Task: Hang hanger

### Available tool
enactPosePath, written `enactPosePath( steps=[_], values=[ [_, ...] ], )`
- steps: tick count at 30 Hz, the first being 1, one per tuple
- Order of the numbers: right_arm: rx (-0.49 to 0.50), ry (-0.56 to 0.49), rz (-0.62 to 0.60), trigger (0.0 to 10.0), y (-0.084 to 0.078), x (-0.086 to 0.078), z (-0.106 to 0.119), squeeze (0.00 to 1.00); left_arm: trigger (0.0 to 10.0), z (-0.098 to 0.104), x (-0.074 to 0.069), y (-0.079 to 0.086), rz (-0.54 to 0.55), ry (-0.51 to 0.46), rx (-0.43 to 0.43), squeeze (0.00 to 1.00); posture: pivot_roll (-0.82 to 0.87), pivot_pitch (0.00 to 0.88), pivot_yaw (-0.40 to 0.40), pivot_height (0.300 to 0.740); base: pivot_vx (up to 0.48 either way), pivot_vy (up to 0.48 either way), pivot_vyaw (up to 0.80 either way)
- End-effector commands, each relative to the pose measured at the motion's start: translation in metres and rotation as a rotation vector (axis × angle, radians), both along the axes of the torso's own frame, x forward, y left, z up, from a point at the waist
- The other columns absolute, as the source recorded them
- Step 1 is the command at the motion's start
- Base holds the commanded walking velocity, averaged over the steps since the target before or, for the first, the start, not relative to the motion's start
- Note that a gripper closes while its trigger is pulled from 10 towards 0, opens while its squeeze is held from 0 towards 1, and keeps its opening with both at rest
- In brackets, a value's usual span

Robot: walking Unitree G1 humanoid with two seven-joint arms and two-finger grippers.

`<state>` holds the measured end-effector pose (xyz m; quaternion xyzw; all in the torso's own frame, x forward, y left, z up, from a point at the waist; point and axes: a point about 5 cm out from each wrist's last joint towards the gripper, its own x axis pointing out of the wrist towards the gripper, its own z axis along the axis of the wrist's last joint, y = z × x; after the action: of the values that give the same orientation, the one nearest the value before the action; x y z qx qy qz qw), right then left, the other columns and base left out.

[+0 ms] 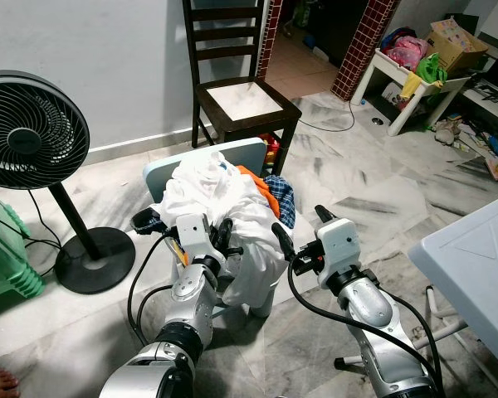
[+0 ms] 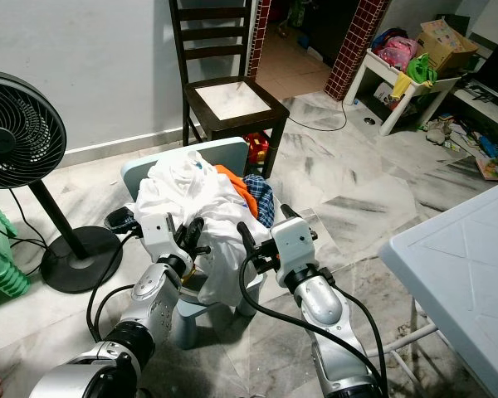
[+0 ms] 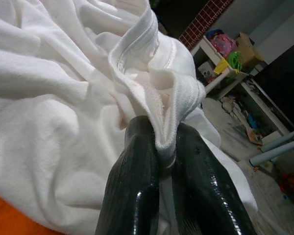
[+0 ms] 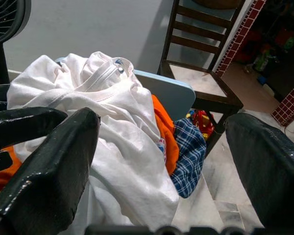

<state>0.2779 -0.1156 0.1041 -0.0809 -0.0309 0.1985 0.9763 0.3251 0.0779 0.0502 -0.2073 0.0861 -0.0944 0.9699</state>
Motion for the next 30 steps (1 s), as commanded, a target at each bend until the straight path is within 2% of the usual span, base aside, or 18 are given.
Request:
enactPosePath(
  steps=[1, 8, 16, 20, 24, 26, 27, 29, 30],
  values=[
    [0.001, -0.023, -0.011, 10.0, -0.002, 0.001, 0.006, 0.0, 0.0, 0.005, 0.002, -0.013, -0.039, -0.011, -0.016, 0.0, -0.1, 0.078, -0.143, 0.74, 0.0, 0.0, 0.0],
    [0.008, -0.024, -0.004, 10.0, 0.002, 0.004, 0.005, 0.0, 0.0, 0.006, 0.003, -0.008, -0.041, -0.023, -0.008, 0.0, -0.08, 0.074, -0.141, 0.74, 0.0, 0.0, 0.0],
    [0.017, -0.025, -0.004, 10.0, 0.005, 0.006, 0.005, 0.0, 0.0, 0.019, 0.007, -0.005, -0.126, -0.128, 0.062, 0.0, -0.05, 0.061, -0.129, 0.74, 0.0, 0.0, 0.0],
    [0.035, -0.024, -0.009, 10.0, 0.008, 0.009, 0.003, 0.0, 0.0, 0.029, 0.006, 0.011, -0.177, -0.223, 0.142, 0.0, 0.0, 0.048, -0.11, 0.74, 0.0, 0.0, 0.0],
    [0.056, -0.019, -0.017, 10.0, 0.012, 0.011, 0.001, 0.0, 0.0, 0.034, 0.002, 0.025, -0.2, -0.264, 0.207, 0.0, 0.03, 0.037, -0.09, 0.74, 0.0, 0.0, 0.0],
    [0.068, -0.016, -0.022, 10.0, 0.013, 0.013, 0.0, 0.0, 0.0, 0.036, -0.005, 0.036, -0.213, -0.277, 0.244, 0.0, 0.04, 0.033, -0.08, 0.74, 0.0, 0.0, 0.0],
    [0.085, -0.01, -0.031, 10.0, 0.015, 0.014, -0.002, 0.0, 0.0, 0.036, -0.013, 0.046, -0.224, -0.284, 0.289, 0.0, 0.06, 0.022, -0.059, 0.74, 0.0, 0.0, 0.0],
    [0.092, -0.006, -0.035, 10.0, 0.015, 0.014, -0.003, 0.0, 0.0, 0.036, -0.017, 0.05, -0.23, -0.288, 0.312, 0.0, 0.06, 0.022, -0.059, 0.74, 0.0, 0.0, 0.0],
    [0.115, 0.007, -0.053, 10.0, 0.016, 0.016, -0.005, 0.0, 0.0, 0.039, -0.028, 0.062, -0.232, -0.297, 0.373, 0.0, 0.08, 0.016, -0.043, 0.74, 0.0, 0.0, 0.0]
  ],
)
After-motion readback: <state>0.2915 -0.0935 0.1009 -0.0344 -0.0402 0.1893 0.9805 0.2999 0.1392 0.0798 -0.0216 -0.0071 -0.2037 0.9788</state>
